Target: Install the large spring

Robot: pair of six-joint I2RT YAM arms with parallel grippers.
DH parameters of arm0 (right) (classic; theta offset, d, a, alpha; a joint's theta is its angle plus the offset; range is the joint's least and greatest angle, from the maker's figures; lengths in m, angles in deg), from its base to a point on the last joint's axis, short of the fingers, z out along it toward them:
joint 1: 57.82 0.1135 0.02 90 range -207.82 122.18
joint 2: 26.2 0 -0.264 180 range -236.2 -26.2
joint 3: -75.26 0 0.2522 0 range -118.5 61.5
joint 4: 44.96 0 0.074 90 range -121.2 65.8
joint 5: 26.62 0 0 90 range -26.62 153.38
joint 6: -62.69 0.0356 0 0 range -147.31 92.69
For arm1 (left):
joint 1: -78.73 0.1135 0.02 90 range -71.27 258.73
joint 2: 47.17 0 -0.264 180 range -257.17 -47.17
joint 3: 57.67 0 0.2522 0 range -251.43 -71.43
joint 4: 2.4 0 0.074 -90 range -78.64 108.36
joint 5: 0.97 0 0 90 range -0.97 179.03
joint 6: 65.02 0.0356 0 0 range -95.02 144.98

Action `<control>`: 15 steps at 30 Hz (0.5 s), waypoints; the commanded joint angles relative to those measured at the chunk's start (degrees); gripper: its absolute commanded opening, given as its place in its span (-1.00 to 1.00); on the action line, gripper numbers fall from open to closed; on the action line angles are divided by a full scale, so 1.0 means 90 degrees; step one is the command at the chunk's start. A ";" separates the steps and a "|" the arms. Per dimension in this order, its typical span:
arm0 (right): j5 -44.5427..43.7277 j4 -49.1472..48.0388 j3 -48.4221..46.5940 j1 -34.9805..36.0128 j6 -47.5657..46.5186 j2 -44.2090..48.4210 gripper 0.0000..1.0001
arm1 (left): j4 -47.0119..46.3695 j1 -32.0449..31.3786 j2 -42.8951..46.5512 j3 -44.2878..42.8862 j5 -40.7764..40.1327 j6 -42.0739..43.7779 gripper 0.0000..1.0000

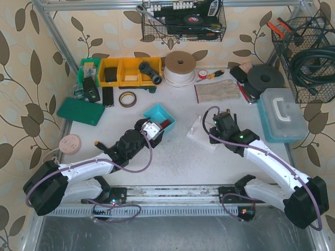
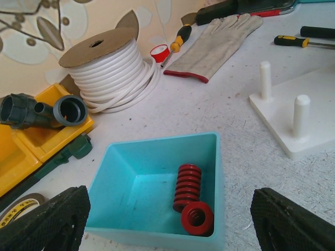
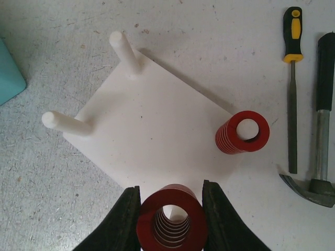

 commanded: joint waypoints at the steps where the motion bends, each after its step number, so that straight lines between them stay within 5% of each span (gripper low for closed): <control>1: 0.0007 0.0463 -0.0044 -0.0014 -0.0021 0.0155 -1.00 | -0.0197 -0.0006 0.0080 -0.0012 0.0175 0.0079 0.73; 15: 0.0271 -0.0054 0.0570 -0.0009 0.0180 0.0354 -1.00 | -0.0187 -0.0006 0.0117 0.0006 0.0147 0.0114 0.75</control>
